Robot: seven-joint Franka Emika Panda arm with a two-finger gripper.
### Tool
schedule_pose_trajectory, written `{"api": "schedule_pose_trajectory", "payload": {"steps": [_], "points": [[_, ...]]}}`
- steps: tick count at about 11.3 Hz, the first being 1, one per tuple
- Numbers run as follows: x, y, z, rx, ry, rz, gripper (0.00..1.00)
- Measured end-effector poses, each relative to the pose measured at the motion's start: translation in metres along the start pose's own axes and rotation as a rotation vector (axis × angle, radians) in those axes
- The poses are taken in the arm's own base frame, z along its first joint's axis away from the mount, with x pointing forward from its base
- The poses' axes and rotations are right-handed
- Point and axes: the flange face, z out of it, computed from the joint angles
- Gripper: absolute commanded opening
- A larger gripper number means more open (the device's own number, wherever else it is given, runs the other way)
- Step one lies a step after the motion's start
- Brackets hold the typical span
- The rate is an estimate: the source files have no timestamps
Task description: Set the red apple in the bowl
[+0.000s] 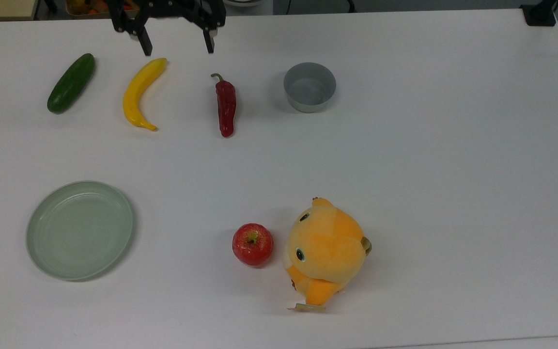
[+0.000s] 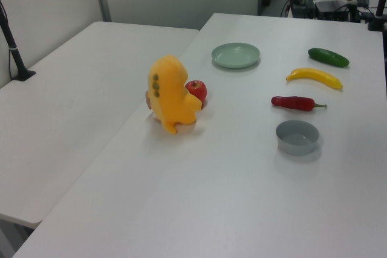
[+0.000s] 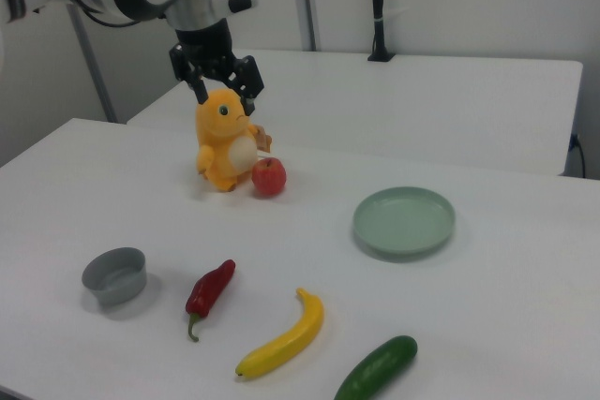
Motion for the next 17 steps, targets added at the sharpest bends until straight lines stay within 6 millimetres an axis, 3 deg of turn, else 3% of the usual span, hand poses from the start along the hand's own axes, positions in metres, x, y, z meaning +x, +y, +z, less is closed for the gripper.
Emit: {"api": "schedule_pose_trajectory", "payload": {"steps": [4, 15, 17], "points": [[0.02, 0.002, 0.024, 0.048, 0.074, 0.025, 1.0], [0.02, 0.001, 0.023, 0.049, 0.072, 0.025, 1.0], [0.027, -0.001, 0.026, 0.046, 0.116, 0.021, 1.0]]}}
